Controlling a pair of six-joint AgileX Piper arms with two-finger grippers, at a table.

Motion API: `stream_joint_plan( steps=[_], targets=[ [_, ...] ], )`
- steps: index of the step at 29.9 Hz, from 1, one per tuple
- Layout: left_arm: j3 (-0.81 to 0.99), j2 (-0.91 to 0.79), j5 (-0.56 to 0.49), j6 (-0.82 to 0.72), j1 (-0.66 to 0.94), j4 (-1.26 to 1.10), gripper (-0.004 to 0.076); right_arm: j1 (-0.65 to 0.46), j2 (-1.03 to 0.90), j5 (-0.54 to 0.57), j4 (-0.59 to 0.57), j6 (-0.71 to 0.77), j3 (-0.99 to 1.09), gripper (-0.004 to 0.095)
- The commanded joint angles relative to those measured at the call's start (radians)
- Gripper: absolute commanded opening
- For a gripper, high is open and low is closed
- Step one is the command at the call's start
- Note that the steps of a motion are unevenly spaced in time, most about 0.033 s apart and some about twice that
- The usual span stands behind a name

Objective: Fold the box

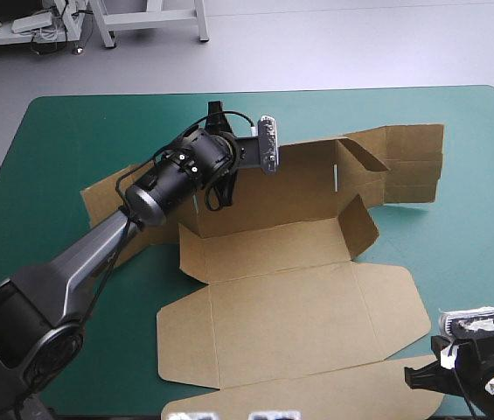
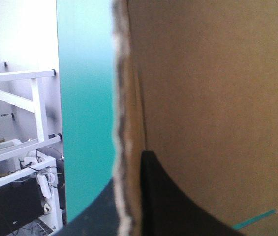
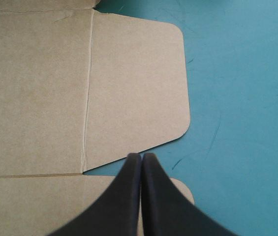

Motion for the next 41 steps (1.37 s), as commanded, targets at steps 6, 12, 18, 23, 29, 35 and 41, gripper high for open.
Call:
stream_joint_plan(
  steps=[6,12,18,23,29,35,41],
  targets=[
    [-0.035,-0.058,-0.061,-0.149,-0.122,0.217,-0.0009,-0.001,0.012,-0.055,0.018,-0.008,-0.025,-0.0013],
    [-0.035,-0.058,-0.089,-0.282,-0.207,0.306,-0.0009,-0.001,0.012,-0.055,0.018,-0.008,-0.025,-0.0013],
    [0.027,-0.058,-0.136,-0.35,-0.254,0.352,-0.0009,-0.001,0.012,-0.057,0.018,0.006,-0.025,-0.0013],
    [0.164,-0.058,-0.146,-0.592,-0.294,0.603,-0.0009,-0.001,0.012,-0.083,0.016,0.093,-0.027,-0.0013],
    [0.304,-0.059,-0.081,-0.97,-0.347,0.996,-0.0009,-0.001,0.014,-0.087,0.018,0.166,-0.08,-0.0013],
    [0.365,-0.059,-0.038,-1.048,-0.365,1.078,-0.0009,-0.001,0.089,-0.099,0.018,0.202,-0.216,-0.0013],
    [0.376,-0.059,-0.018,-1.085,-0.365,1.073,-0.0009,-0.001,0.263,-0.122,0.065,0.212,-0.395,-0.0013]
  ],
)
